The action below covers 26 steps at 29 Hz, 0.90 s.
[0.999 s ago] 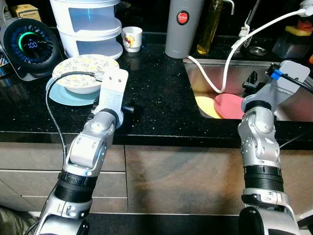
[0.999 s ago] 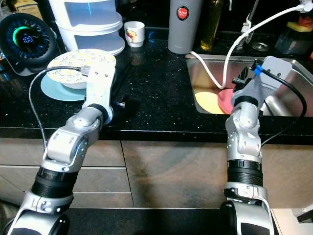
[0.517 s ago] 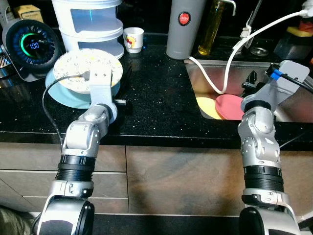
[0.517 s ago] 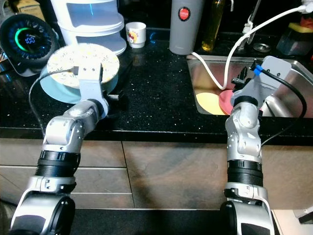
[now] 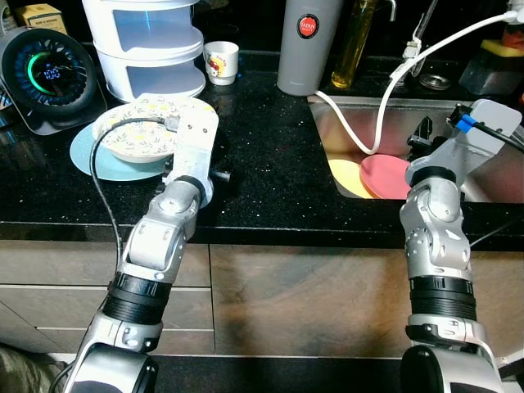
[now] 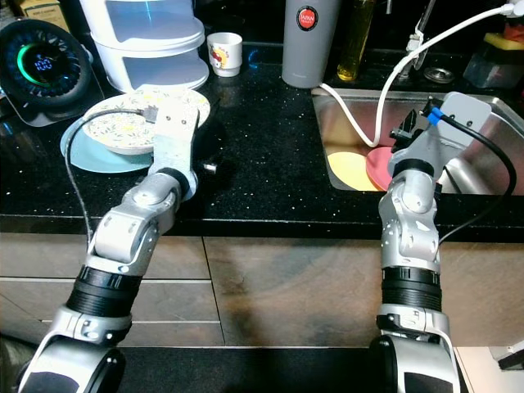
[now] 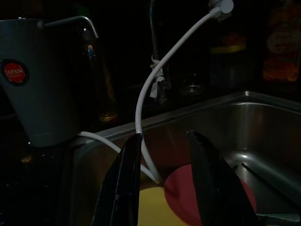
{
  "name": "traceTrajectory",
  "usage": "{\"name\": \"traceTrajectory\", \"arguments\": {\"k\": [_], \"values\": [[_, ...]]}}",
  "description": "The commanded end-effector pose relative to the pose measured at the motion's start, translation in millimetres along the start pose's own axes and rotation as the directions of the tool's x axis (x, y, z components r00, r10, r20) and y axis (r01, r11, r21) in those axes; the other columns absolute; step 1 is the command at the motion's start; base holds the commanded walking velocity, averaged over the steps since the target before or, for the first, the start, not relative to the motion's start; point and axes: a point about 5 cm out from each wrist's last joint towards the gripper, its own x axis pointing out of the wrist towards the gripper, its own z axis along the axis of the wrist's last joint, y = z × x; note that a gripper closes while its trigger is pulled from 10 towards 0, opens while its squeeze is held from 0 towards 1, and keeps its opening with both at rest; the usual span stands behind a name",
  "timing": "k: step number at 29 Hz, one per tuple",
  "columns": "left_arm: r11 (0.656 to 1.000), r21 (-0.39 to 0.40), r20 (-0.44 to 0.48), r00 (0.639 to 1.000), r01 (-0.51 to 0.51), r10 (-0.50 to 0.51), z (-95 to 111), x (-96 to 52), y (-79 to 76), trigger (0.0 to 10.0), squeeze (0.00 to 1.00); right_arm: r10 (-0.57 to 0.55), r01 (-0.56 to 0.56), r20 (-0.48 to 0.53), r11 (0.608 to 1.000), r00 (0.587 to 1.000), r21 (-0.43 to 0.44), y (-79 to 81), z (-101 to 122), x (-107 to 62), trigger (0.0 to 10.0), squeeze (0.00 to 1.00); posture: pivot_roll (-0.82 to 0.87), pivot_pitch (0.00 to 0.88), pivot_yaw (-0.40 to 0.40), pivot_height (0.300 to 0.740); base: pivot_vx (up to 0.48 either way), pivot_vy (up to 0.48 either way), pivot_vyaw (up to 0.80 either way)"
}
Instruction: Kitchen organization
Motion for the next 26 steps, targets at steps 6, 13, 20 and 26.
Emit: {"name": "traceTrajectory", "arguments": {"k": [6, 13, 20, 26], "values": [[0.986, -0.166, -0.145, 0.989, 0.006, -0.030, -17, -8.0, -6.3, 10.0, 0.00, 0.002, -0.002, 0.003, 1.000, 1.000, 0.006, 0.5, 2, 0.3, 10.0, 0.00, 0.11, 0.060, -0.025, 0.740, 0.000, 0.000, 0.00], [0.989, -0.108, -0.196, 0.978, -0.097, 0.074, -28, -4.2, 13.4, 10.0, 0.00, 0.006, -0.006, 0.004, 1.000, 1.000, 0.010, 1.7, 2, 0.4, 10.0, 0.00, 0.11, 0.055, -0.022, 0.740, 0.000, 0.000, 0.00], [0.976, -0.189, -0.260, 0.964, -0.112, 0.060, -35, 3.8, 22.8, 10.0, 0.00, 0.009, -0.009, 0.006, 1.000, 1.000, 0.009, 2.0, 2, 1.1, 10.0, 0.00, 0.11, 0.047, -0.023, 0.740, 0.000, 0.000, 0.00], [0.985, -0.150, -0.367, 0.930, -0.090, 0.029, -53, 10.3, 29.3, 0.0, 0.00, 0.009, -0.009, 0.008, 1.000, 1.000, 0.009, 1.8, 3, 1.6, 10.0, 0.00, 0.10, 0.043, -0.025, 0.740, 0.000, 0.000, 0.00]]}}
